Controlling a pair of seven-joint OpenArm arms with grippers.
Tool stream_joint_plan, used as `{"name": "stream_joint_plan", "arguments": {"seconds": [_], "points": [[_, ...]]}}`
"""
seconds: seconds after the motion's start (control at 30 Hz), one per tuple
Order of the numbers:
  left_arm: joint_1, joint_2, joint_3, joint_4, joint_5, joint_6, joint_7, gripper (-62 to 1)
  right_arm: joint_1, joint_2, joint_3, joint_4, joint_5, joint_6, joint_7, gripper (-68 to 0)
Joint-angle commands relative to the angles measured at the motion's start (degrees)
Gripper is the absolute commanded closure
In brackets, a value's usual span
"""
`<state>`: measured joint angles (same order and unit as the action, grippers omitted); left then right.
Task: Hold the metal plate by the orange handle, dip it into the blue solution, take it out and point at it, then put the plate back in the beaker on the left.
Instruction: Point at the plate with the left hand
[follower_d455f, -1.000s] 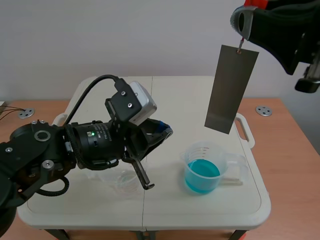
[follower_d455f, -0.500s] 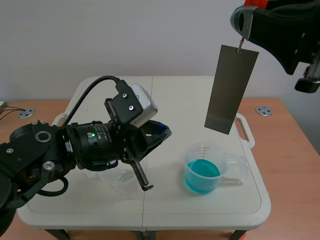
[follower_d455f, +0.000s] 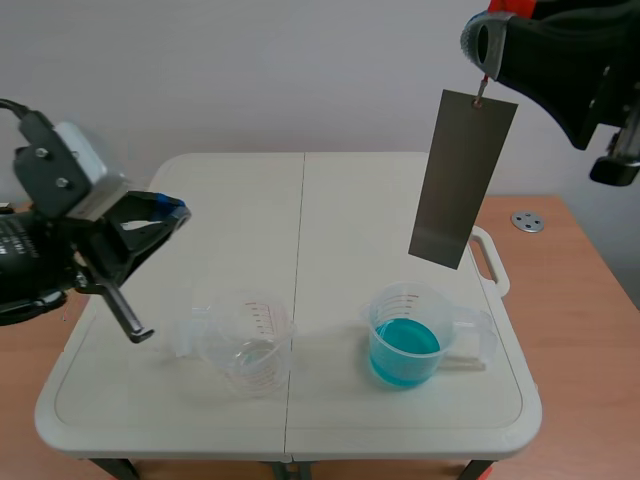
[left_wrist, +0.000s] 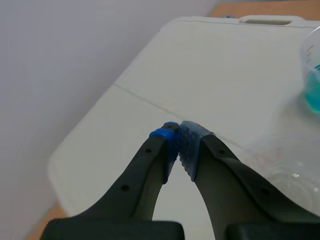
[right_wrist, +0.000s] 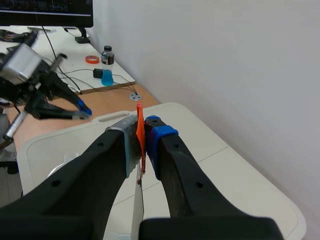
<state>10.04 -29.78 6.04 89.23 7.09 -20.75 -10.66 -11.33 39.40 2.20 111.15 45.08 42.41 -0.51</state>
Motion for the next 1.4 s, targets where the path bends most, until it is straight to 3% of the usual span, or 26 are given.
{"name": "stream_joint_plan", "arguments": {"seconds": [0.0, 0.2, 0.3, 0.43, 0.7, 0.93, 1.17, 1.37], "points": [[3.5, -2.6, -2.2, 1.5, -0.4, 1.7, -1.2, -1.9, 0.6, 0.2, 0.3, 0.2, 0.8, 0.3, 0.9, -1.3], [16.8, -9.7, -13.1, 2.6, -0.5, 8.9, -3.0, -1.9, 0.6, -0.2, 0.3, 0.2, 0.8, 0.3, 0.8, -1.3], [23.8, -11.4, -18.4, 2.6, -0.6, 12.3, -3.0, -1.9, 0.6, -0.8, 0.3, 0.2, 0.7, 0.3, 0.4, -1.3], [33.1, -12.2, -23.3, 2.5, -0.6, 14.2, -2.8, -1.9, 0.6, -1.0, -0.5, 0.2, 0.5, 0.3, 0.3, -1.3], [47.3, -12.1, -24.7, -0.6, -0.6, 13.5, -2.8, -1.9, 0.7, -1.0, -1.9, 0.2, 0.3, 0.3, -0.2, -1.3], [50.8, -10.3, -24.0, -6.6, -0.6, 8.6, -2.8, -1.9, 0.7, -1.0, -1.9, 0.1, 0.2, 0.3, -0.4, -1.3], [50.7, -2.1, -23.9, -11.0, -0.3, 4.5, -2.8, -1.9, 0.7, -2.8, -1.9, -2.0, 0.1, 0.3, -0.8, -1.3], [50.7, 5.5, -23.9, -13.8, 0.1, 4.3, -2.8, -1.9, 0.7, -4.8, -2.8, -3.4, -3.7, 0.3, -0.9, -1.3]]}}
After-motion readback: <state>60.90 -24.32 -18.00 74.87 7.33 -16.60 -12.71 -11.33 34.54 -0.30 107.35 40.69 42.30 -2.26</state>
